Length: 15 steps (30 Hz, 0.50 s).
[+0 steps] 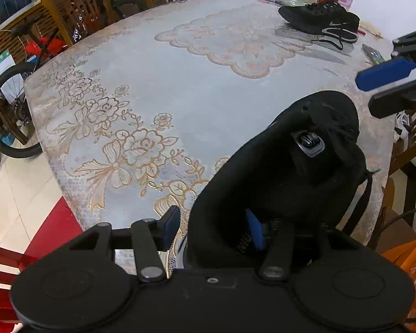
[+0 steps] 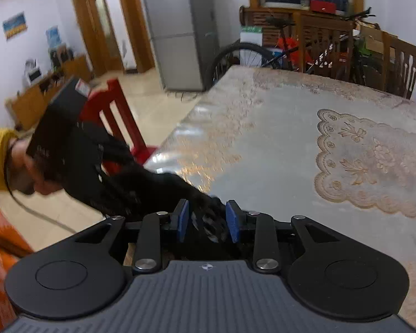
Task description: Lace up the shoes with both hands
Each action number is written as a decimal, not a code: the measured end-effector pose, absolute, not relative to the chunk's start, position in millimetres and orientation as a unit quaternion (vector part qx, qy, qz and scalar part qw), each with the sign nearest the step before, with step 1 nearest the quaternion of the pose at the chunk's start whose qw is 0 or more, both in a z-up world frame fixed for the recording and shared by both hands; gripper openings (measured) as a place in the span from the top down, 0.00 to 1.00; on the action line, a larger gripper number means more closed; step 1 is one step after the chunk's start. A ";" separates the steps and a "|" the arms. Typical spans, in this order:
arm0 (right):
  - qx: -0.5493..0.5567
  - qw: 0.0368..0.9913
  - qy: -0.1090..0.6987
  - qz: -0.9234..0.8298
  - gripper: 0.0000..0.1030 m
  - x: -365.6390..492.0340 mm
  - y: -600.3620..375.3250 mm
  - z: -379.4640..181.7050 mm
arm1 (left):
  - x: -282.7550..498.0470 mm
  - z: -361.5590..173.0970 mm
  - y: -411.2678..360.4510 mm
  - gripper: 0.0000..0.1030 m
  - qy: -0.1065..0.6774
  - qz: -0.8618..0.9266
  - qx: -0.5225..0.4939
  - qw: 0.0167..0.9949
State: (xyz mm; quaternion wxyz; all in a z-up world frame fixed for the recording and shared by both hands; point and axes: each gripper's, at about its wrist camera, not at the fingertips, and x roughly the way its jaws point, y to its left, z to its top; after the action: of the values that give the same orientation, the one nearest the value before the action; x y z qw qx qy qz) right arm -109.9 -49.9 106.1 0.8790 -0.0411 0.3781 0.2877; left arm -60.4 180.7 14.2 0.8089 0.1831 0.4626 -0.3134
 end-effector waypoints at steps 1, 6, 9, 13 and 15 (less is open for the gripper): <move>-0.036 0.875 0.386 0.289 0.69 -107.1 -51.9 104.8 | -60.1 13.9 181.3 0.52 0.464 -0.313 0.180 0.809; -0.028 0.845 0.421 0.328 0.69 -87.3 -45.1 96.7 | -59.1 12.2 183.0 0.50 0.473 -0.302 0.165 0.811; -0.061 0.834 0.428 0.344 0.69 -82.8 -36.2 93.4 | -60.7 11.3 184.4 0.49 0.477 -0.288 0.154 0.816; -0.066 0.843 0.414 0.338 0.70 -86.3 -46.1 104.2 | -62.3 11.4 186.8 0.49 0.479 -0.271 0.140 0.823; -0.063 0.841 0.404 0.355 0.68 -94.3 -58.5 115.2 | -61.7 11.6 187.7 0.48 0.479 -0.266 0.133 0.826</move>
State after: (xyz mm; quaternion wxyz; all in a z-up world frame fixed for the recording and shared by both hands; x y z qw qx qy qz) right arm -94.3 -58.5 115.2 0.8410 -0.0627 0.4039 0.3546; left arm -61.7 187.7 11.6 0.8256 0.1335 0.4792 -0.2664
